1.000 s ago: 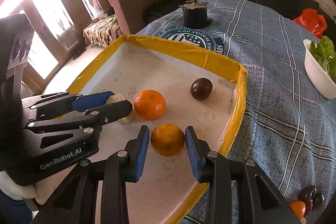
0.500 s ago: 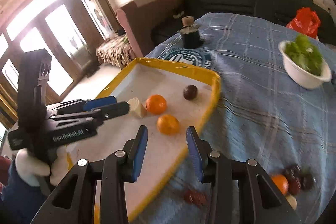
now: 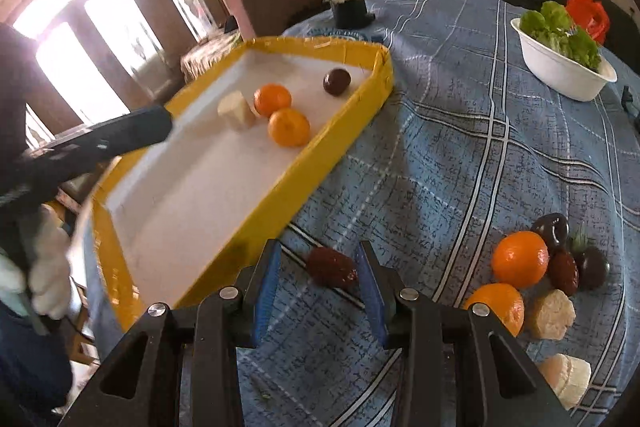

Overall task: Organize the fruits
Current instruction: 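Move both grippers back toward the fruit pile, then grasp a red date with the right gripper while the left gripper grasps a dark plum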

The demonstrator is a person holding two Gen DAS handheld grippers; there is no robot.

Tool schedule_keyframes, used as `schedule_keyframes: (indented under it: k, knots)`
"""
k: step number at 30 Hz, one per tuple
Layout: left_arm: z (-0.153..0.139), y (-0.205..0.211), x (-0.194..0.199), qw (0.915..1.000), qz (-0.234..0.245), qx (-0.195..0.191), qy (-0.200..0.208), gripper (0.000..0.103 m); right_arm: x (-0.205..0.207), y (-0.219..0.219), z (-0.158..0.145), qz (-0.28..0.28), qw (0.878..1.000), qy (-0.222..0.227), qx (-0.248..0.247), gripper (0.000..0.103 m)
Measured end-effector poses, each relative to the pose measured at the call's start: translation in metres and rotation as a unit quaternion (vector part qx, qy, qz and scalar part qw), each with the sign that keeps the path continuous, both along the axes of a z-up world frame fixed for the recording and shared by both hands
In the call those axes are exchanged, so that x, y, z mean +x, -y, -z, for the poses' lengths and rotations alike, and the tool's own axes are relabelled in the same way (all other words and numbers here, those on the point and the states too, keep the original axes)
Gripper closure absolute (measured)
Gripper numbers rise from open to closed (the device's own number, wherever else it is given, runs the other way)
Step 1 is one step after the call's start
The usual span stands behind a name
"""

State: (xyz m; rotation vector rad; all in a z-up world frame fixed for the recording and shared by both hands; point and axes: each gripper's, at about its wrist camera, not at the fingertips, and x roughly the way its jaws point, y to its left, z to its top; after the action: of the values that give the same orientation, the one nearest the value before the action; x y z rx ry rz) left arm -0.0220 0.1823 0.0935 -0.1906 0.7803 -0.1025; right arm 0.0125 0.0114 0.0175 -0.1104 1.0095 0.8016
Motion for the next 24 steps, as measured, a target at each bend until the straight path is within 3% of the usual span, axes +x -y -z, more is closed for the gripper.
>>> schedule_keyframes:
  k: [7,9,11,16,24]
  knots:
    - [0.001,0.010,-0.010,0.9999,0.014,-0.007,0.007,0.057,-0.008,-0.010,0.013,-0.018,0.999,0.024,-0.045,0.061]
    - [0.002,0.014,-0.012,0.9998,0.016,-0.006,0.007,0.057,-0.012,-0.013,0.013,-0.022,0.998,0.039,-0.054,0.070]
    - [0.003,0.018,-0.012,0.9998,0.020,-0.005,0.007,0.057,-0.013,-0.012,0.012,-0.018,0.998,0.042,-0.052,0.070]
    - [-0.001,0.029,-0.015,0.9995,0.031,-0.005,0.010,0.057,-0.011,0.014,-0.016,0.013,0.998,0.059,-0.004,0.070]
    - [0.003,0.076,-0.018,0.9960,0.090,0.002,0.003,0.057,-0.013,0.108,-0.062,0.103,0.987,0.097,0.072,0.071]
